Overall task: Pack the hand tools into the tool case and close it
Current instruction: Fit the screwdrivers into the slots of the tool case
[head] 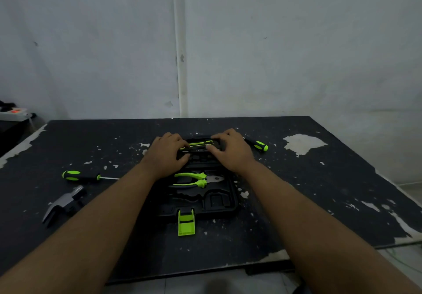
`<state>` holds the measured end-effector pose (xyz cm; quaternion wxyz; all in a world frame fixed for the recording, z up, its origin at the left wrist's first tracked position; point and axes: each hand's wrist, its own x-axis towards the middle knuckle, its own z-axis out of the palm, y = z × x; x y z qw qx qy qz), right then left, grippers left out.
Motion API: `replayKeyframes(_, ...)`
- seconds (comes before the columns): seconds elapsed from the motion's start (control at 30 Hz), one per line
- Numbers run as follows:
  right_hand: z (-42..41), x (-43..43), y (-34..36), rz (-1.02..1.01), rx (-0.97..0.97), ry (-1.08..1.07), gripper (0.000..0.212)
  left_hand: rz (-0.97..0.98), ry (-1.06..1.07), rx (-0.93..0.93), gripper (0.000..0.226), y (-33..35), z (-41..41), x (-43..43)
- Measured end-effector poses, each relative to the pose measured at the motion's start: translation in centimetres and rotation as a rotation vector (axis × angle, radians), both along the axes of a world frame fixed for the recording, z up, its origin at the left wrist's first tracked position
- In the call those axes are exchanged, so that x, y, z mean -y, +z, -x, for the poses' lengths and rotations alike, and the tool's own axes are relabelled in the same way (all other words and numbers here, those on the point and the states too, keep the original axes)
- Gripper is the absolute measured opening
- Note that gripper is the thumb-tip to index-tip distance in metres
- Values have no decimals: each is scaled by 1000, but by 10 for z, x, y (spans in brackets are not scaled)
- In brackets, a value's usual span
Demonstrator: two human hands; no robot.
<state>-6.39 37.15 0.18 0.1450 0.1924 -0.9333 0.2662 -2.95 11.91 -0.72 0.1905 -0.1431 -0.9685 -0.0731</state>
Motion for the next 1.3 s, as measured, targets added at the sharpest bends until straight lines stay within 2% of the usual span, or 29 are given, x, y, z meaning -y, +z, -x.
replayKeyframes(0.07,1,-1,2,-124,-27,44,41,26,32,-19,34,0,-1,0)
replayKeyframes(0.17,-1,5,-1,-296,-25,84,41,43,64,-55,38,0,-5,1)
replayKeyframes(0.47,-2,12,-4,-416,-75,79,39,-27,43,-87,34,-15,-2,4)
replayKeyframes(0.6,-1,10,-7,-365,-31,92,39,-63,49,-80,32,-15,-3,2)
replayKeyframes(0.77,5,2,-13,-99,54,90,33,-156,144,5,24,-18,-6,-4)
replayKeyframes(0.87,6,-5,-9,18,77,79,40,-153,216,20,20,-18,0,-10)
replayKeyframes(1.0,17,-24,-2,36,32,-54,42,-137,284,3,19,-14,11,-27)
replayKeyframes(1.13,28,-51,12,-138,35,-302,43,-154,241,5,23,-10,22,-51)
replayKeyframes(1.3,47,-74,14,-247,260,-469,50,-173,53,59,27,-12,29,-77)
